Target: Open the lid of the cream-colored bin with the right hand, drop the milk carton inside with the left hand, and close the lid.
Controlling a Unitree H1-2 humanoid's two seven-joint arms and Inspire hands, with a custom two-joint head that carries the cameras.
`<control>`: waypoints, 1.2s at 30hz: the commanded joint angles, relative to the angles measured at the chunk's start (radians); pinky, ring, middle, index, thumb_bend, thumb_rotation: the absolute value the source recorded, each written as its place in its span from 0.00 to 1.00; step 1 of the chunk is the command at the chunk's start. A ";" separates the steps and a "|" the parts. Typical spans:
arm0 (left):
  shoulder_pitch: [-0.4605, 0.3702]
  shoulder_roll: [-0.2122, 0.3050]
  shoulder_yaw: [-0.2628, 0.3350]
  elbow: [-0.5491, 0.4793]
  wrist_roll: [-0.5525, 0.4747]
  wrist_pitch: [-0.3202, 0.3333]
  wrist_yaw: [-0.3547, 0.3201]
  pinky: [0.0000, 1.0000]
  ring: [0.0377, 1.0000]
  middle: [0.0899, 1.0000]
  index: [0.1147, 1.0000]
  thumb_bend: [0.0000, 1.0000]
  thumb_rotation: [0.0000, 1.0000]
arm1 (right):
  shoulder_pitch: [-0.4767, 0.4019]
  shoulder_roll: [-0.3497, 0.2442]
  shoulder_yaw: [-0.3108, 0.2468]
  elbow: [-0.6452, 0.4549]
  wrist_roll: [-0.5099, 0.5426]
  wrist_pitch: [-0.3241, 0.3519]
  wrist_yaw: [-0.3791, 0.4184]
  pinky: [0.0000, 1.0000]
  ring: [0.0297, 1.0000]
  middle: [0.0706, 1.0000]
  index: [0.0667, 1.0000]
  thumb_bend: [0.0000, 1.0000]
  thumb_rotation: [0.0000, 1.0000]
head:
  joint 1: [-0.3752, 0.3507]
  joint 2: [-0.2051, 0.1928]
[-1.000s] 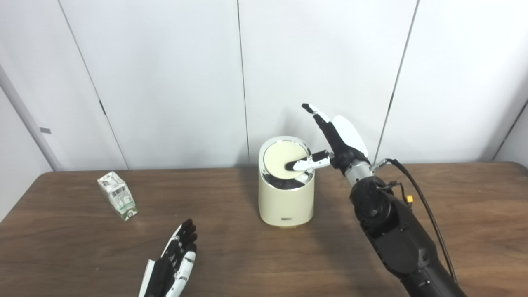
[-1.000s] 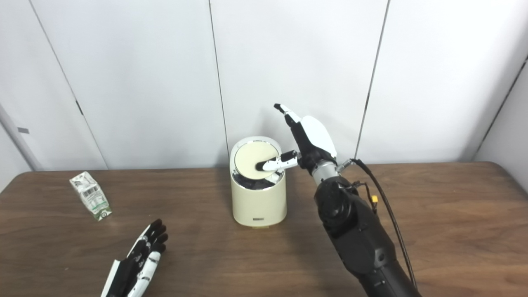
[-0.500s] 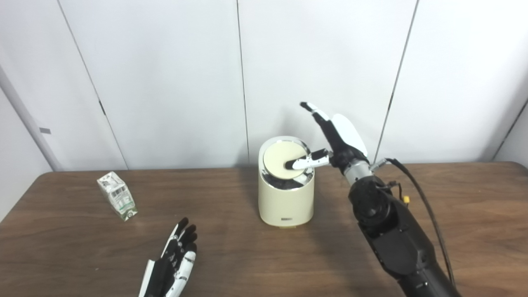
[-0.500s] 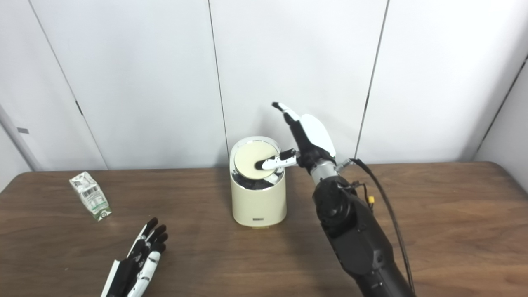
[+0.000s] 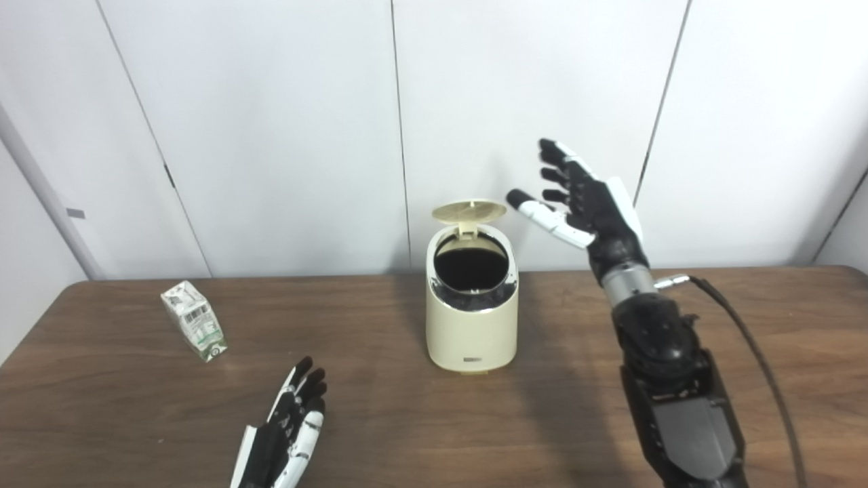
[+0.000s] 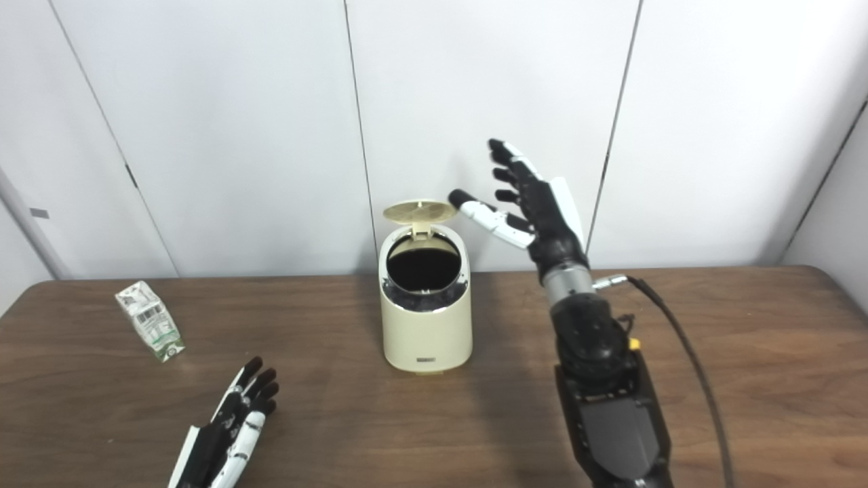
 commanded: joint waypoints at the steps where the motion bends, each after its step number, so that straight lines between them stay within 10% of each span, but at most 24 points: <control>1: 0.032 -0.010 -0.012 0.055 0.006 -0.003 0.005 0.92 0.91 0.92 0.98 0.31 0.59 | -0.002 -0.011 -0.004 -0.042 0.012 0.009 0.009 0.78 0.87 0.90 0.85 0.55 0.43 | -0.001 0.002; 9: 0.029 -0.001 -0.009 0.052 0.007 -0.002 0.004 0.93 0.92 0.92 0.98 0.30 0.56 | 0.109 -0.062 0.010 -0.114 0.013 0.008 0.042 0.79 0.88 0.90 0.86 0.52 0.50 | -0.001 0.007; 21: 0.027 0.013 -0.003 0.050 -0.001 0.001 -0.002 0.93 0.91 0.92 0.97 0.31 0.56 | 0.377 -0.059 -0.017 -0.182 0.143 -0.096 0.078 0.92 0.95 0.94 0.93 0.66 0.98 | 0.007 0.024; 36: 0.027 0.029 0.006 0.053 -0.026 -0.010 -0.012 0.94 0.91 0.92 0.97 0.30 0.56 | 0.609 0.001 -0.057 -0.102 0.289 -0.327 0.082 0.96 0.96 0.96 0.93 0.68 1.00 | 0.020 0.047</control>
